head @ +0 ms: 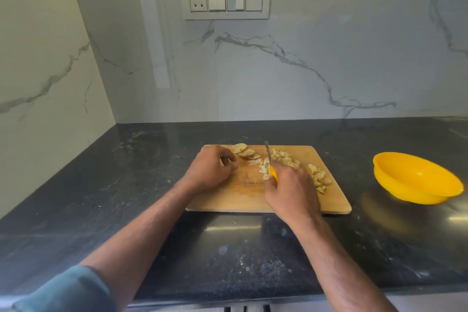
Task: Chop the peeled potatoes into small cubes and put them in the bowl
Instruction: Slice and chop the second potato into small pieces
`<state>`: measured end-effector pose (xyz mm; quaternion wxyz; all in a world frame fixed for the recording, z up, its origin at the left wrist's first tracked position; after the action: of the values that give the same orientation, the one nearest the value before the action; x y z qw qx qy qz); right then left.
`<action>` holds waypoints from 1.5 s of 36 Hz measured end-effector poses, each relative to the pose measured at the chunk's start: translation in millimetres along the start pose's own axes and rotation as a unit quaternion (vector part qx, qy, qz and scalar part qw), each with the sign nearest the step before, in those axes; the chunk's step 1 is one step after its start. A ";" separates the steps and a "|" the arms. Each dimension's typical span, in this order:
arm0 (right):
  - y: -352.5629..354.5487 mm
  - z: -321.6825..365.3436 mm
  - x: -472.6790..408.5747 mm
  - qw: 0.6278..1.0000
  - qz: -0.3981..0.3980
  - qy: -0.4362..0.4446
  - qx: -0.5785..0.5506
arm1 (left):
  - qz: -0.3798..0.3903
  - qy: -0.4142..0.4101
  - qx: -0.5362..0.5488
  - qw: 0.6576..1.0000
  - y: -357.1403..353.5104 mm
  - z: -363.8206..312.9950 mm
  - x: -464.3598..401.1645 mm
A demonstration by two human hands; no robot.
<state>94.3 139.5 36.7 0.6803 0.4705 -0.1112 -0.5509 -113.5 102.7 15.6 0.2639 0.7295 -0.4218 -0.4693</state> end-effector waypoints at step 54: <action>-9.3 9.3 18.5 0.992 0.062 0.107 -0.002 | 0.015 0.073 0.083 0.994 21.9 5.1 12.0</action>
<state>88.9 119.4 27.7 0.7221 0.5175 -0.0650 -0.4545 -123.8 81.3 25.0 0.2394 0.7752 -0.4493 -0.3740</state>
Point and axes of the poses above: each hand's wrist, its own x-axis away from the middle knuckle, its own y-axis out of the back of the hand, z = x × y, the point moved 6 cm from there along -x, towards the middle knuckle, and after that the axes turned 14 degrees about -y, right-handed, at the moved point
